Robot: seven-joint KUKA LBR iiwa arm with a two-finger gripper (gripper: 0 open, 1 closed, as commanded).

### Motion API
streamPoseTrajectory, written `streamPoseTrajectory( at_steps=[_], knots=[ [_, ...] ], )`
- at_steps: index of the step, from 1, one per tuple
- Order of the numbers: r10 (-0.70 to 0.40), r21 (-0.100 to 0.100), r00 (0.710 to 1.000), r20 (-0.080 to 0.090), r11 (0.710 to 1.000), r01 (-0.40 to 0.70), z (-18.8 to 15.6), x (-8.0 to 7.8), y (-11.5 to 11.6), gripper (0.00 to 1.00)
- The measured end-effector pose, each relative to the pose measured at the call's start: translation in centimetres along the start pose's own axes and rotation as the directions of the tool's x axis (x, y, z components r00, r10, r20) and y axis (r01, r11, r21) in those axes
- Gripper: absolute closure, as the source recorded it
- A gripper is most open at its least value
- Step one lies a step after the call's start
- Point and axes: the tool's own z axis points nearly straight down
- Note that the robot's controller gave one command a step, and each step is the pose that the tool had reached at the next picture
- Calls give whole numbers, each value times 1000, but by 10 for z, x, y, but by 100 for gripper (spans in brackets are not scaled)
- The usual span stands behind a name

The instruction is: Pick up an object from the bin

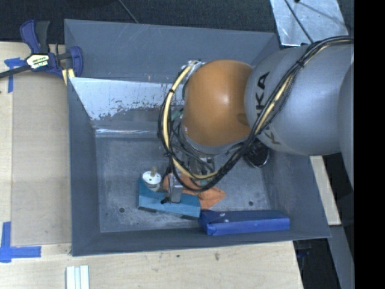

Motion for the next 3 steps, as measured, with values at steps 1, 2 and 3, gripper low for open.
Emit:
streamPoseTrajectory(
  at_steps=[1,2,3],
  knots=[
    [3,-2,1000,8,1000,-3,-4,-2,-1,0],
    [-44,-2,999,15,999,44,29,-2,-23,0],
    [-57,-1,998,9,998,57,71,-24,-47,0]
  ],
)
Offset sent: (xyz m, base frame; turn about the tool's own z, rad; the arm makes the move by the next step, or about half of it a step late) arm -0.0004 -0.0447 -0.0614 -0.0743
